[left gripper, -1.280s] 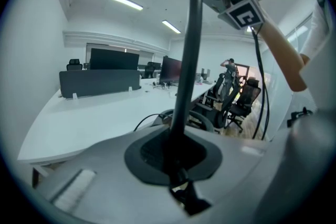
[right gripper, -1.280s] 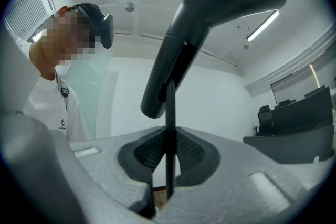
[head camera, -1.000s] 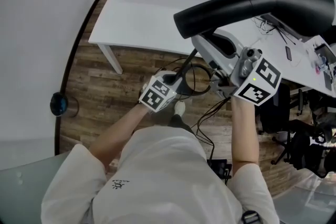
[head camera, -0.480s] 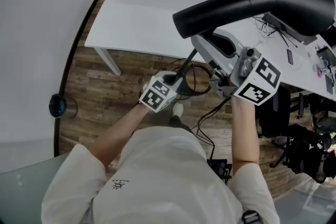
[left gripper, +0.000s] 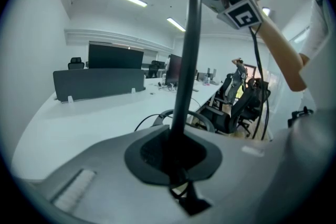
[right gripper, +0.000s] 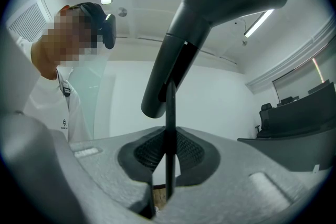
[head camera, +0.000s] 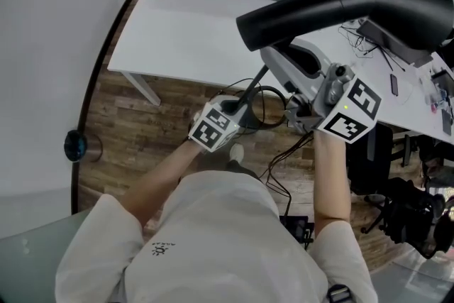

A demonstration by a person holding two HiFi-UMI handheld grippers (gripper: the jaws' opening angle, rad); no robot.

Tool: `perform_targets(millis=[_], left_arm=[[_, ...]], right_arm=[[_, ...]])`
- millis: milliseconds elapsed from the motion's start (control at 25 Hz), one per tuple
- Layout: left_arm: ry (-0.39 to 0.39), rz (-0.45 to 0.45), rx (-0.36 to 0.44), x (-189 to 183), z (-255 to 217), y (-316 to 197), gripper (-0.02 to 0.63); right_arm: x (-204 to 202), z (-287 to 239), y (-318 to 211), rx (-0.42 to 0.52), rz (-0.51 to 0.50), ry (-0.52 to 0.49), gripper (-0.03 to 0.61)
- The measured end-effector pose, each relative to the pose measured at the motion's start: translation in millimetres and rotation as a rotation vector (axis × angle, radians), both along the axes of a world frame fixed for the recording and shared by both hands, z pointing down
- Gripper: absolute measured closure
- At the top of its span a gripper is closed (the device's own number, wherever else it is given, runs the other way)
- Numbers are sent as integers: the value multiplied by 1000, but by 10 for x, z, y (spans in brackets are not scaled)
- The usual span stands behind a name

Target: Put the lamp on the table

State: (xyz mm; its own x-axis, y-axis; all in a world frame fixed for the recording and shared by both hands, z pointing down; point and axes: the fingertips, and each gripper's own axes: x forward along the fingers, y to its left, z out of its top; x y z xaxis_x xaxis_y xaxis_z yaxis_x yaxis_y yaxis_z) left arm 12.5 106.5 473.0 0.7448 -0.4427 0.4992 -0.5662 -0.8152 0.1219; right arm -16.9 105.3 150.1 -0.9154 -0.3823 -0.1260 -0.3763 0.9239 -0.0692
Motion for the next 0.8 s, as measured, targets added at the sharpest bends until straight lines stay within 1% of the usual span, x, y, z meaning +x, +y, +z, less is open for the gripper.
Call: perform_targets(millis=[120,400,560,800], left_arm=[[7,-5,3,96,-27,-173,601],[-6,-30,-13,307,-6,-484,601],[-7,-45,0,440,-1,-680,603],[-9,-67,-6,600,35,-944,603]], right_arm=[[83,-12,-173,1,-8,-2,543],[323,6,-508,-7,-33,-7,543],[464,-5,-694,-7,-47,-15,543],[632,34,-966,-12,-69,-18,543]])
